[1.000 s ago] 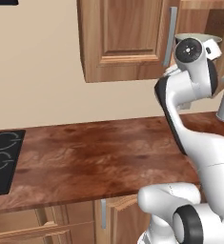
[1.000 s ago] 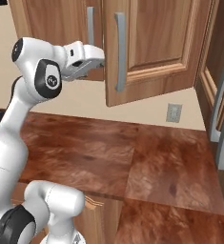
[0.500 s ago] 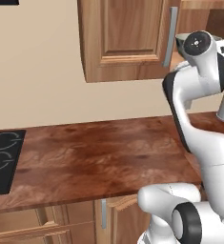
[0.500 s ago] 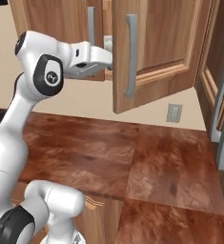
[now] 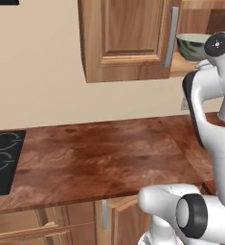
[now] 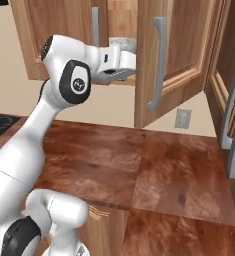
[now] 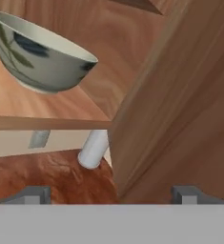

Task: Move the bowls from the cabinet to the plates on the dining table.

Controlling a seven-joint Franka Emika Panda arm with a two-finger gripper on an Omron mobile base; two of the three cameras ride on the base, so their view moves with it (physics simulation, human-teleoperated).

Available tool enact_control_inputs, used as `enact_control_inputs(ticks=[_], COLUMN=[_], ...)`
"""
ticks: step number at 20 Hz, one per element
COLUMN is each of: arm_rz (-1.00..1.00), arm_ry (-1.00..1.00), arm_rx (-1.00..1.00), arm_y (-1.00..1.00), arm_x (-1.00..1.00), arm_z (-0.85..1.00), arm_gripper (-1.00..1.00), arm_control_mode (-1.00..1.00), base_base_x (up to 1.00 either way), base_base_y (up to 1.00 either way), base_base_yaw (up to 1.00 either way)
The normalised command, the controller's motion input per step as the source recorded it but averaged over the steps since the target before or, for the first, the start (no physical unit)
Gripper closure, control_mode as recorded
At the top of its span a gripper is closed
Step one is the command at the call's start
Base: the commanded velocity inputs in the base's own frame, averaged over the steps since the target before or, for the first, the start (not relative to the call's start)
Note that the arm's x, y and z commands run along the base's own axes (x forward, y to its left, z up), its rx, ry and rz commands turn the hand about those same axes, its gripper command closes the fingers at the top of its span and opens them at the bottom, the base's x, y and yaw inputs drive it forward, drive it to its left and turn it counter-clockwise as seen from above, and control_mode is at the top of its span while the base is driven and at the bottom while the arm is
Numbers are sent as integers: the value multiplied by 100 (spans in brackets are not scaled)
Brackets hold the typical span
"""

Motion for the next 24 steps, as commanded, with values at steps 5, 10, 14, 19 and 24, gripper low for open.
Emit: enact_control_inputs(ticks=[5, 10, 14, 19, 24], arm_rz=[-4, -5, -4, -2, -1], arm_ry=[-2, 0, 0, -1, -1], arm_rx=[0, 0, 0, 0, 0], arm_y=[-77, -74, -68, -57, -39], arm_x=[0, 0, 0, 0, 0], arm_z=[0, 0, 0, 0, 0], arm_gripper=[-100, -100, -100, -100, -100], arm_control_mode=[-100, -100, -100, -100, -100], base_base_x=[0, 0, 0, 0, 0], base_base_y=[0, 0, 0, 0, 0], base_base_yaw=[0, 0, 0, 0, 0])
